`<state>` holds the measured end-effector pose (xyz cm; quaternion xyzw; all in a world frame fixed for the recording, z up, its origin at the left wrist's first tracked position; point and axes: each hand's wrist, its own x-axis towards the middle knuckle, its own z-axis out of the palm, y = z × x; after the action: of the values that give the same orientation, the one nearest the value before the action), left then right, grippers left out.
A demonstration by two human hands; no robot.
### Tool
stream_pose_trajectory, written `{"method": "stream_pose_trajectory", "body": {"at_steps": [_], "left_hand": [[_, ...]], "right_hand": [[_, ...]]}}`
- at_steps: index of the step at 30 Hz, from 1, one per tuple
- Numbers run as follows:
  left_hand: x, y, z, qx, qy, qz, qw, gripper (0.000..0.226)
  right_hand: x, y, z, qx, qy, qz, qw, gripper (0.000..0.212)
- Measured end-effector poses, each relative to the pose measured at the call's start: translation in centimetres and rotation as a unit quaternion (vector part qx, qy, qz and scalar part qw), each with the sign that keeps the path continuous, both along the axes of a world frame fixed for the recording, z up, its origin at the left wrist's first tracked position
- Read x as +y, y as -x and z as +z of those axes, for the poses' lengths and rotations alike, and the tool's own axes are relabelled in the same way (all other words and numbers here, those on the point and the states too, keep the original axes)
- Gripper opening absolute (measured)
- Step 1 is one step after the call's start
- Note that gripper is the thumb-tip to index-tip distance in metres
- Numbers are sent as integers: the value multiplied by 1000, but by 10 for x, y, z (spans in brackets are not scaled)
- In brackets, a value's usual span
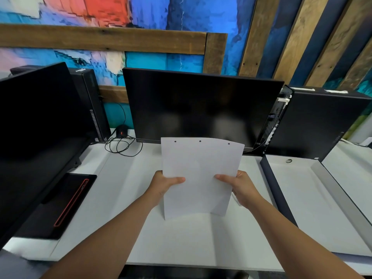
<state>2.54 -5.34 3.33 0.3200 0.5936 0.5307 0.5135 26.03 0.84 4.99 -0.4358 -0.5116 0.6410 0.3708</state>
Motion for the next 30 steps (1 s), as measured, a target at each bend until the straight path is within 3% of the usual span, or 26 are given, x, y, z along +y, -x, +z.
{"method": "stream_pose_trajectory", "body": {"at_steps": [12, 20, 30], "left_hand": [[1, 0, -2, 14, -2, 1, 1000, 25], [-2, -2, 1, 17, -15, 4, 1000, 40], [0, -6, 15, 5, -45, 23, 999, 36]], "right_hand": [[1, -1, 2, 3, 5, -3, 1000, 12], [-1, -5, -3, -10, -8, 2, 1000, 22], [-3, -2, 4, 3, -34, -14, 999, 38]]}}
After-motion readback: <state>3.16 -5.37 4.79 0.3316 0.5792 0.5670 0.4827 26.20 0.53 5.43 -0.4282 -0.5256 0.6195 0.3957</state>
